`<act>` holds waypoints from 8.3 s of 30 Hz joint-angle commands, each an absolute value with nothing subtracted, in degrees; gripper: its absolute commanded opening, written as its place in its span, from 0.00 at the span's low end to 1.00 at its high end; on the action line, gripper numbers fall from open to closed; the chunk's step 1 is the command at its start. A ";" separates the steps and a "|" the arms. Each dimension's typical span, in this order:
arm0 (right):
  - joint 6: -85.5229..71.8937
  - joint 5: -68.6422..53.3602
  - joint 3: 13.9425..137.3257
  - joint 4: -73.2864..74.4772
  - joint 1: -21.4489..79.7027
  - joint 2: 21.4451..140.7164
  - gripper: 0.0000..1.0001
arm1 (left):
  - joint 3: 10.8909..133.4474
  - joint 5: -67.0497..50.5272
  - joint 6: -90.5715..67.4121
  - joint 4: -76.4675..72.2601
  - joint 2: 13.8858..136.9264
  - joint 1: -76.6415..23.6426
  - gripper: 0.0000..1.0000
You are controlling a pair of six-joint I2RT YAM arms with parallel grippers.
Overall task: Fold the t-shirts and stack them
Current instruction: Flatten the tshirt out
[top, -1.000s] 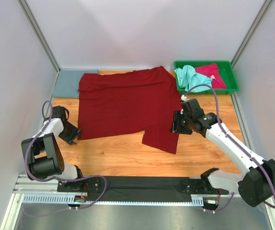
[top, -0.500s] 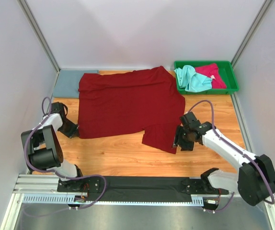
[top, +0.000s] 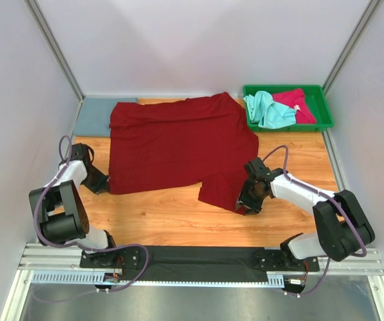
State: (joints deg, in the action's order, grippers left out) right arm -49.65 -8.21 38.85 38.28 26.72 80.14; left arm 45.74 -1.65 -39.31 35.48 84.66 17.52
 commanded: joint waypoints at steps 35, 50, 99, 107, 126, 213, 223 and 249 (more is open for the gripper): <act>-53.10 7.20 40.74 36.82 21.02 76.66 0.00 | 48.59 -4.13 -33.58 38.31 77.79 17.93 0.00; -24.97 11.08 87.44 37.27 17.58 55.82 0.00 | 78.37 -2.37 -26.38 44.10 59.68 14.77 0.00; -8.71 5.89 75.40 5.53 10.72 89.01 0.00 | 99.47 23.29 4.75 15.90 118.81 -5.45 0.00; -9.31 2.38 80.68 11.33 10.72 93.96 0.00 | 108.01 21.36 3.96 17.67 126.65 -4.04 0.00; -18.89 2.99 81.57 34.89 8.09 87.29 0.00 | 99.06 18.37 -11.69 38.93 115.15 -3.60 0.00; -13.62 4.74 72.75 8.35 9.76 83.15 0.00 | 97.38 18.53 -7.81 21.00 113.05 -2.73 0.00; -16.70 10.20 91.48 12.83 8.88 72.79 0.00 | 107.38 10.91 -11.86 28.12 89.50 -2.64 0.00; -20.92 1.14 102.48 11.34 9.14 44.20 0.00 | 122.35 13.44 -6.86 30.24 51.67 -3.95 0.00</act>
